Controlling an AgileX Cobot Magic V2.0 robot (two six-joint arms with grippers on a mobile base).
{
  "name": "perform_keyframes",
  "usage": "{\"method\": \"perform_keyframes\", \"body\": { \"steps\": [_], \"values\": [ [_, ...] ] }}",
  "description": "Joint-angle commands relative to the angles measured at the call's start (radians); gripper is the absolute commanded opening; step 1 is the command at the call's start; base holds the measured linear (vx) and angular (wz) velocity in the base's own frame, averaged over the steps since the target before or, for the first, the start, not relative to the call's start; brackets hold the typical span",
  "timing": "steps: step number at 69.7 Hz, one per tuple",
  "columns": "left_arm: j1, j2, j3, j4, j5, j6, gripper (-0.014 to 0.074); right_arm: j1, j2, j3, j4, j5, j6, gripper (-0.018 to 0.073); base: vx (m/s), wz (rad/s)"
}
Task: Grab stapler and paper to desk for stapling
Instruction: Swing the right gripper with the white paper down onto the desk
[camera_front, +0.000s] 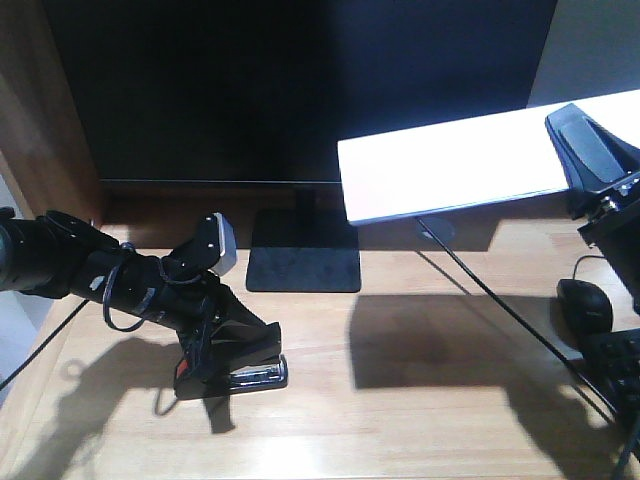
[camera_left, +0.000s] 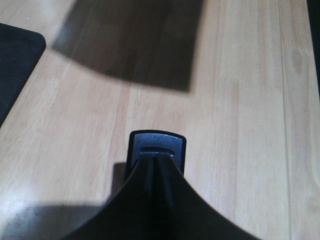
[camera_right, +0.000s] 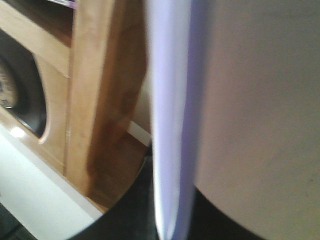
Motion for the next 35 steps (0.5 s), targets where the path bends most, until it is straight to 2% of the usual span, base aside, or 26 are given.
{"method": "perform_keyframes", "body": {
  "steps": [1,8,16,35],
  "values": [
    [-0.004,-0.044,-0.024,-0.049,0.031,0.001,-0.0006,-0.114,0.008,-0.054,-0.171,-0.19,0.115,-0.0003,0.0,0.0],
    [-0.004,-0.044,-0.024,-0.049,0.031,0.001,-0.0006,-0.207,0.02,-0.086,-0.377,-0.19,0.235,-0.0003,0.0,0.0],
    [-0.004,-0.044,-0.024,-0.049,0.031,0.001,-0.0006,-0.267,0.04,-0.112,-0.532,-0.19,0.315,-0.0003,0.0,0.0],
    [-0.004,-0.044,-0.024,-0.049,0.031,0.001,-0.0006,-0.277,0.172,-0.12,-0.802,-0.19,0.36,-0.0003,0.0,0.0]
  ]
}}
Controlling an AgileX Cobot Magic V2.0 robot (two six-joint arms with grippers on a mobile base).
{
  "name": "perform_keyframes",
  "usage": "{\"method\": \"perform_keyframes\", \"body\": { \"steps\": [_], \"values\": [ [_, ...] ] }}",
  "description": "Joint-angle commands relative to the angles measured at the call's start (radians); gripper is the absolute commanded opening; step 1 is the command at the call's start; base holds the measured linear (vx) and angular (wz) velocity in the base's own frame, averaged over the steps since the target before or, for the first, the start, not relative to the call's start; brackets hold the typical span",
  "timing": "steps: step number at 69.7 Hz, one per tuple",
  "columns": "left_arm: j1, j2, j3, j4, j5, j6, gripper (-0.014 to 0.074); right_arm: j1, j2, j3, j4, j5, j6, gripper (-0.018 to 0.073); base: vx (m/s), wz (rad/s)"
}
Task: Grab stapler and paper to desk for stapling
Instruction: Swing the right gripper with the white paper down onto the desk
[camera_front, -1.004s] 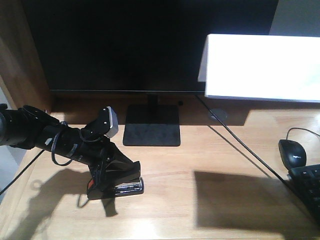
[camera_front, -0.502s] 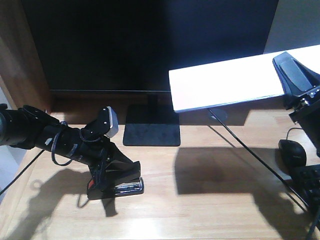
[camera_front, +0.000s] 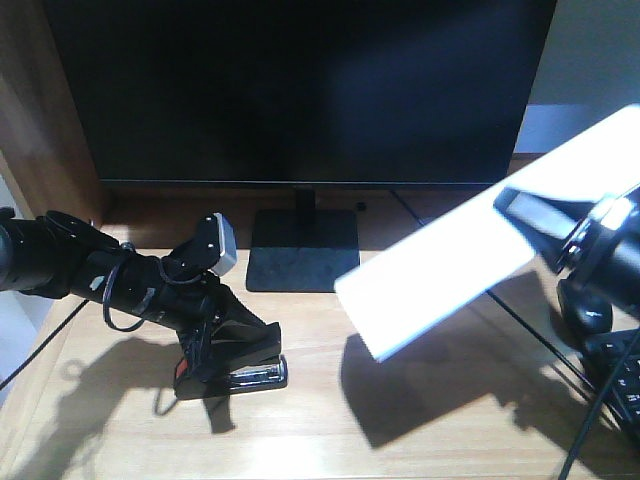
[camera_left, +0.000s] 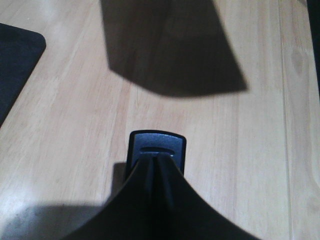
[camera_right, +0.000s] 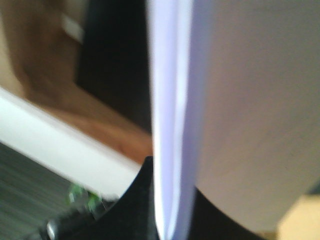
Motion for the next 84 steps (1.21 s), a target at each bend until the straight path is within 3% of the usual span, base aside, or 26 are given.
{"method": "perform_keyframes", "body": {
  "steps": [1,29,47,60,80,81,84],
  "values": [
    [-0.004,-0.044,-0.024,-0.049,0.031,0.001,-0.0006,-0.006,0.038,-0.03,-0.072,-0.183,0.008,-0.0003,0.0,0.0],
    [-0.004,-0.044,-0.024,-0.049,0.031,0.001,-0.0006,0.009,0.263,-0.031,-0.309,-0.183,0.004,-0.0003,0.0,0.0],
    [-0.004,-0.044,-0.024,-0.049,0.031,0.001,-0.0006,0.182,0.279,-0.137,-0.348,-0.182,0.002,-0.0003,0.0,0.0],
    [-0.004,-0.044,-0.024,-0.049,0.031,0.001,-0.0006,0.205,0.279,-0.178,-0.387,-0.15,0.015,-0.0003,0.0,0.0],
    [-0.004,-0.044,-0.024,-0.049,0.031,0.001,-0.0006,0.204,0.279,-0.178,-0.658,0.075,0.039,-0.0003,0.0,0.0],
    [-0.004,-0.044,-0.024,-0.049,0.031,0.001,-0.0006,0.365,0.679,-0.428,-0.456,-0.076,0.052,-0.0003,0.0,0.0],
    [-0.004,-0.044,-0.024,-0.049,0.031,0.001,-0.0006,0.365,0.689,-0.428,-0.455,-0.075,0.051,-0.0003,0.0,0.0]
  ]
}}
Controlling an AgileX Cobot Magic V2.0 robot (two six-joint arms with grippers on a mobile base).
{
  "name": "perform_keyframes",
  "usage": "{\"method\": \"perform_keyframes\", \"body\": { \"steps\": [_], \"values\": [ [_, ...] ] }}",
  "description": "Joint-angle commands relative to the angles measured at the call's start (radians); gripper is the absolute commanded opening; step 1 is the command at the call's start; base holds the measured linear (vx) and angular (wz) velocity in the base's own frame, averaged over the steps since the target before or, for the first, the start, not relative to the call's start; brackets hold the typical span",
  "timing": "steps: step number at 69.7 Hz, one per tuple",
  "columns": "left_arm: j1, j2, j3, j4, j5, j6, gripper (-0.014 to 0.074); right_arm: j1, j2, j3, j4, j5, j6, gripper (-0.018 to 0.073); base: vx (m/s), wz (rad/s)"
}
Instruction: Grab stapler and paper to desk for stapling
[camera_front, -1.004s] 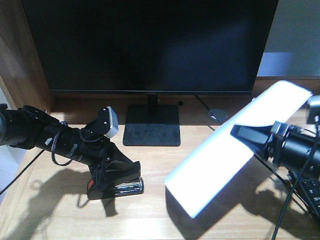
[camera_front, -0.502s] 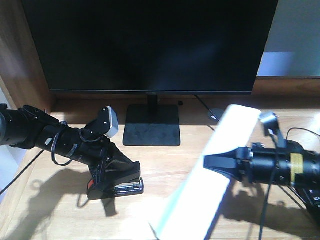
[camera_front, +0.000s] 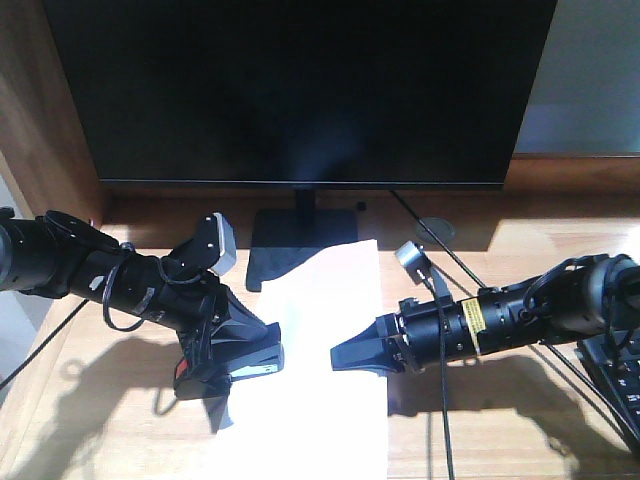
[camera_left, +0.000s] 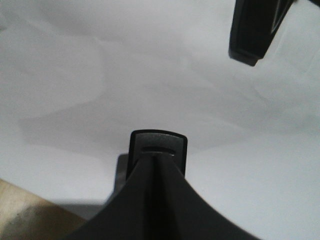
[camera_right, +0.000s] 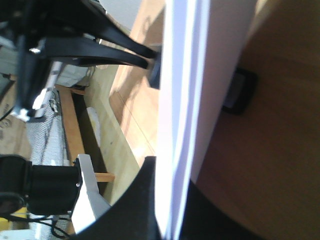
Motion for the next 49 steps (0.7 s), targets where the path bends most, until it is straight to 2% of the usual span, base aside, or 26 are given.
{"method": "perform_keyframes", "body": {
  "steps": [1,49],
  "values": [
    [-0.004,-0.044,-0.024,-0.049,0.031,0.001,-0.0006,0.0,-0.02,-0.022,0.048,-0.088,0.006,-0.0003,0.0,0.0],
    [-0.004,-0.044,-0.024,-0.049,0.031,0.001,-0.0006,0.0,-0.003,-0.022,0.063,-0.045,0.009,-0.0003,0.0,0.0]
  ]
}}
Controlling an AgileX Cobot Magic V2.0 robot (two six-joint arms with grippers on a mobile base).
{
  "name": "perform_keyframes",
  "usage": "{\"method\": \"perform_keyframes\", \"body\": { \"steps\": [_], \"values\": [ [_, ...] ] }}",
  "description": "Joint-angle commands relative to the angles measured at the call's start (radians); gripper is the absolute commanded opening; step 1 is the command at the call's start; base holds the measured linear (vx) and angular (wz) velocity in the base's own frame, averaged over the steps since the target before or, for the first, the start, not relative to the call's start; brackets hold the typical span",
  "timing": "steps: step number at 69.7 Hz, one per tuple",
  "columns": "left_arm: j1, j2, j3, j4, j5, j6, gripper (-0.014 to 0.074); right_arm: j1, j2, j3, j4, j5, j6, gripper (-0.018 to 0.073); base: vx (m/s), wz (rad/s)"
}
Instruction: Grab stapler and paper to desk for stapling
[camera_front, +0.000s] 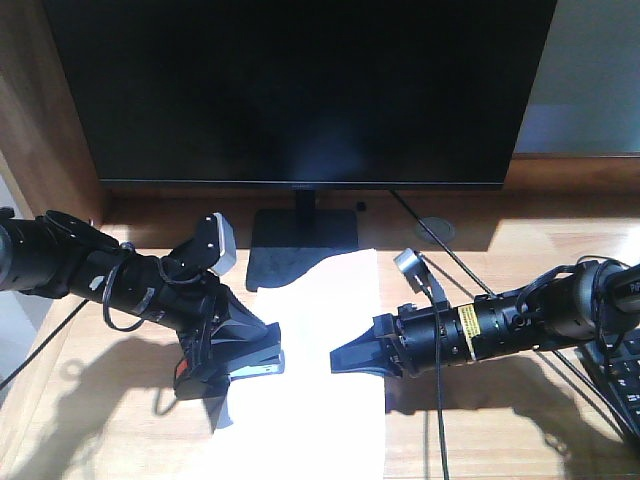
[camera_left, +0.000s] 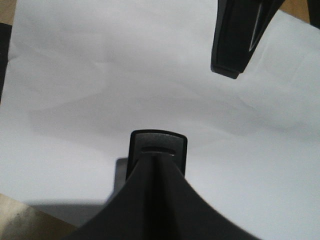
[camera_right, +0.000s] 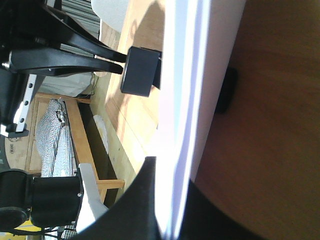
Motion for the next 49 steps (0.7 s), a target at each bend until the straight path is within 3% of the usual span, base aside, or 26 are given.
{"method": "perform_keyframes", "body": {
  "steps": [1,49],
  "values": [
    [-0.004,-0.044,-0.024,-0.049,0.031,0.001,-0.0006,0.0,-0.044,-0.018,0.034,-0.052,-0.007,-0.0003,0.0,0.0],
    [-0.004,-0.039,-0.024,-0.051,0.03,0.007,-0.0006,0.0,-0.044,-0.018,0.034,-0.052,-0.007,-0.0003,0.0,0.0]
  ]
}}
